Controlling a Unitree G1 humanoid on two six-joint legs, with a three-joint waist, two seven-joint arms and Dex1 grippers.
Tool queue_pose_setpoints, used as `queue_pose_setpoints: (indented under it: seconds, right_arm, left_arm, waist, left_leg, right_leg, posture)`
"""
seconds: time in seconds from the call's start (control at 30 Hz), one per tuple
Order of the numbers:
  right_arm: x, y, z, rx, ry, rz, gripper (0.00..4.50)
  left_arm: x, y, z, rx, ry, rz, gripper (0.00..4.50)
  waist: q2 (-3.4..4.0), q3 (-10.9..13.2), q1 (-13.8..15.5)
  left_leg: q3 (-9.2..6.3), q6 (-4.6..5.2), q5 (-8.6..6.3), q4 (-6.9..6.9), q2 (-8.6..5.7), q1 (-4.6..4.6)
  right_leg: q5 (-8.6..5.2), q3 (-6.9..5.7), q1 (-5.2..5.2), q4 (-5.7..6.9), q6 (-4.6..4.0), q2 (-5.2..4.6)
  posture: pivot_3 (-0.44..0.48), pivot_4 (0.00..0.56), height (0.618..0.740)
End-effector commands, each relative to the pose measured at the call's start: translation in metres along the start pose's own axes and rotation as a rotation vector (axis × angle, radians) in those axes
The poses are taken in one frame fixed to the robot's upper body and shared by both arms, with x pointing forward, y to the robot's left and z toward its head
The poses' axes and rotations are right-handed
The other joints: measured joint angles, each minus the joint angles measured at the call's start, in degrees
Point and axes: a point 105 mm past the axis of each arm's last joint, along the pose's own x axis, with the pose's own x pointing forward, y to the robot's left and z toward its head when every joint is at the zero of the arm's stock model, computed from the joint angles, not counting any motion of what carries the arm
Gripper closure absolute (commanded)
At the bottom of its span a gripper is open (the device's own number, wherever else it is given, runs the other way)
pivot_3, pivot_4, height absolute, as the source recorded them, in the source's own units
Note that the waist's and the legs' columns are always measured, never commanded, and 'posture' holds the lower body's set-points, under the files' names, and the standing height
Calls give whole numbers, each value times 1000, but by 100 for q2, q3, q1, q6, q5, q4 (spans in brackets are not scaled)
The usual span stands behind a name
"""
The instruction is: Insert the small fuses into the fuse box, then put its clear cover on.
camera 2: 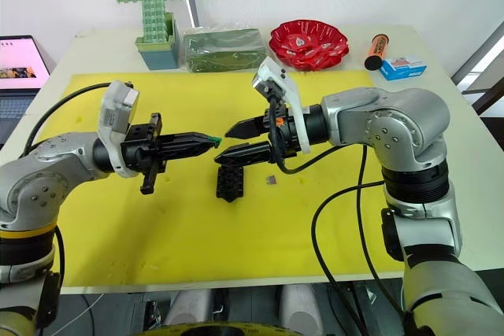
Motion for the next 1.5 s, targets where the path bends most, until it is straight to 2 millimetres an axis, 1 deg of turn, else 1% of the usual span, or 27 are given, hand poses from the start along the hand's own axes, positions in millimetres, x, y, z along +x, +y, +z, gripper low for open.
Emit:
queue_pose_setpoints:
  seconds: [0.03,0.1,0.43,0.53,0.6,0.87,1.5]
  right_arm:
    - [-1,7,12,-44,-24,20,1465]
    - [-1,7,13,-43,-24,21,2092]
    - [-2,9,18,-36,-37,35,2092]
    - [-2,9,17,-38,-29,34,2660]
    - [-2,9,16,-38,-23,31,3327]
    - [-1,6,13,-39,-8,17,3327]
    - [-1,3,14,-53,-6,4,3327]
  left_arm:
    - [3,-3,7,40,-13,-15,4500]
    - [4,-3,7,40,-14,-16,4500]
    - [5,-4,3,46,11,-21,4500]
    - [6,-3,4,50,7,-21,4500]
    - [6,-3,4,51,5,-20,4500]
    - [6,-4,9,44,-15,-21,4500]
    - [4,-6,12,35,-23,-24,4500]
  waist:
    - [0,0,1]
    - [0,0,1]
    - [0,0,3]
    - [0,0,3]
    - [0,0,5]
    - [0,0,4]
    - [0,0,5]
  left_leg:
    - [0,0,0,0,1,0]
    - [0,0,0,0,1,0]
    - [1,0,0,3,1,-1]
    - [0,0,0,3,1,-1]
    - [0,0,0,3,1,-1]
    - [0,0,0,5,1,0]
    - [0,0,0,10,1,-1]
  right_leg:
    - [0,0,0,0,0,1]
    - [0,0,0,0,0,1]
    - [0,1,3,0,0,1]
    - [0,0,2,1,0,1]
    - [0,1,3,1,0,1]
    - [0,1,3,2,0,1]
    - [0,1,5,5,1,1]
  posture:
    - [0,150,740]
    - [0,150,740]
    - [0,150,740]
    - [0,150,740]
    - [0,150,740]
    - [0,150,740]
    - [0,150,740]
